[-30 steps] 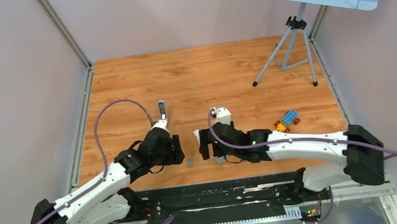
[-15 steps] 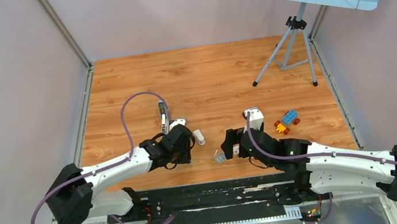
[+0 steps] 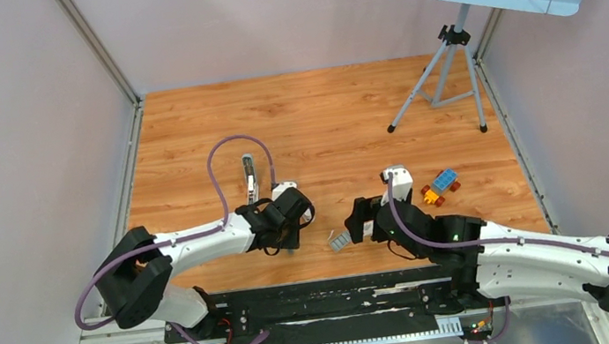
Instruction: Load the staples into the stapler
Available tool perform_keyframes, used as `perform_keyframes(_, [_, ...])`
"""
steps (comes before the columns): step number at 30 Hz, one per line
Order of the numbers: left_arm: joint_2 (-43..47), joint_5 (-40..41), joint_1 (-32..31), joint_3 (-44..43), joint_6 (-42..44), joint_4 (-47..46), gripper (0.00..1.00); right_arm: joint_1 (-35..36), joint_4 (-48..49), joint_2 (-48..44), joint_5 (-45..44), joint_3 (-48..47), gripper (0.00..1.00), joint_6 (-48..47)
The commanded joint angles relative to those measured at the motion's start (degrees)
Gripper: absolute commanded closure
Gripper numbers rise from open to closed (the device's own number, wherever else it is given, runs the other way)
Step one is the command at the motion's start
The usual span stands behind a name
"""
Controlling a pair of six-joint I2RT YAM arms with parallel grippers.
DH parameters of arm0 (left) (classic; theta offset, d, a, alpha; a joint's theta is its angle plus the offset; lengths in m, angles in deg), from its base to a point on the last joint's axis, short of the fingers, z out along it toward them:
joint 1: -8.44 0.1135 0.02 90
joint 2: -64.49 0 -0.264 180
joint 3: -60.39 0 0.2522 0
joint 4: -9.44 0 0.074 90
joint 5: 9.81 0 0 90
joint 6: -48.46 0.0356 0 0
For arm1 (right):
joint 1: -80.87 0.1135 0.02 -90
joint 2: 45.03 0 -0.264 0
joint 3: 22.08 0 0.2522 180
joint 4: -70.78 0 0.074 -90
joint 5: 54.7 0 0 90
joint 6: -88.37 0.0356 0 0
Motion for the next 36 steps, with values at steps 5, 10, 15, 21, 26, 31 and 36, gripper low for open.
perform_keyframes(5, [-1.2, 0.4, -0.8, -0.1, -1.4, -1.3, 0.65, 0.6, -2.3, -2.9, -3.1, 2.2, 0.0, 0.9])
perform_keyframes(10, [-2.3, 0.1, -1.0, -0.1, -2.1, -1.1, 0.67, 0.6, -2.4, -2.8, -3.4, 2.5, 0.0, 1.1])
perform_keyframes(15, [-3.4, -0.3, -1.8, -0.1, -3.0, -1.2, 0.67, 0.6, -2.5, -2.5, -3.5, 2.6, 0.0, 1.2])
perform_keyframes(21, [-4.0, 0.4, -2.4, -0.2, -3.4, 0.0, 0.7, 0.6, -2.8, -3.0, -3.7, 2.8, 0.0, 1.5])
perform_keyframes(26, [-2.6, 0.5, -2.7, -0.2, -3.1, 0.5, 0.7, 0.6, -2.8, -3.0, -3.5, 3.1, 0.0, 1.7])
perform_keyframes(31, [-1.6, 1.3, -2.7, -0.3, -2.7, 1.8, 0.7, 0.6, -2.8, -2.8, -3.3, 3.0, 0.0, 2.1])
perform_keyframes(36, [-0.8, 1.3, -2.7, -0.1, -2.7, 2.5, 0.7, 0.6, -2.7, -2.8, -3.4, 3.1, 0.0, 2.3])
